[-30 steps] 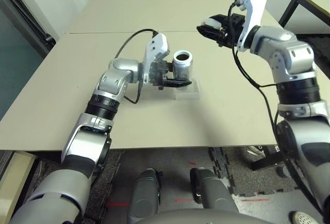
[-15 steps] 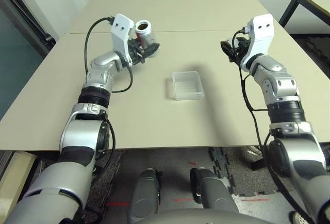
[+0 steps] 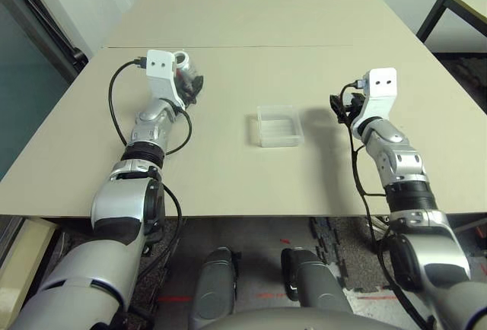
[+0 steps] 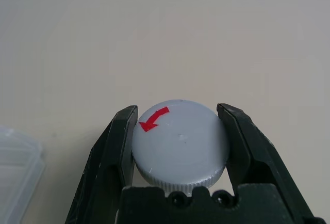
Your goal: Pour the medicine from the bottle into the box.
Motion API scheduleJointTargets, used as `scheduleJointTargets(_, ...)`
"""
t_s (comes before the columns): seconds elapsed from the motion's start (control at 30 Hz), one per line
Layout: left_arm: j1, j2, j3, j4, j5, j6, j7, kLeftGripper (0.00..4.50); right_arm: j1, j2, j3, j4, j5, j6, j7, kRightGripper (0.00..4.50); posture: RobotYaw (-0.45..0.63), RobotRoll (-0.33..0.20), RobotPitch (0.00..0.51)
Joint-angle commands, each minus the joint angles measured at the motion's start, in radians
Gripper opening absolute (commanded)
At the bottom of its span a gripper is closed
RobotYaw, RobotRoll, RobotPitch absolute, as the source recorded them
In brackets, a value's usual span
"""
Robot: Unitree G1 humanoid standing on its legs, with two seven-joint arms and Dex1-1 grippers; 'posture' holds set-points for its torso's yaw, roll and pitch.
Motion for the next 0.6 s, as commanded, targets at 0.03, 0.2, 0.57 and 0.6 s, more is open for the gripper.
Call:
scheduleJointTargets(0.03, -0.009, -0.007, 0.003, 0.027, 0.018, -0.011, 0.013, 2.54, 0.004, 0.005, 0.008, 0.041, -0.011, -0.009, 0.016, 2.58, 0.00, 0.000, 0.095)
scheduleJointTargets(0.2, -0.011, -0.010, 0.002, 0.032, 0.024, -0.011, 0.008, 2.54, -0.003, 0.008, 0.012, 0.075, -0.009, 0.003, 0.034, 2.58, 0.00, 0.000, 0.094)
scheduleJointTargets(0.57, -0.015, 0.003, 0.002, 0.037, 0.035, -0.006, -0.006, 2.54, -0.030, -0.001, 0.017, 0.120, -0.021, 0.018, 0.061, 4.04, 0.00, 0.000, 0.094)
scheduleJointTargets(0.6, -0.016, 0.005, 0.001, 0.038, 0.037, -0.005, -0.008, 2.54, -0.033, -0.002, 0.017, 0.120, -0.021, 0.022, 0.064, 4.35, 0.00, 0.000, 0.094)
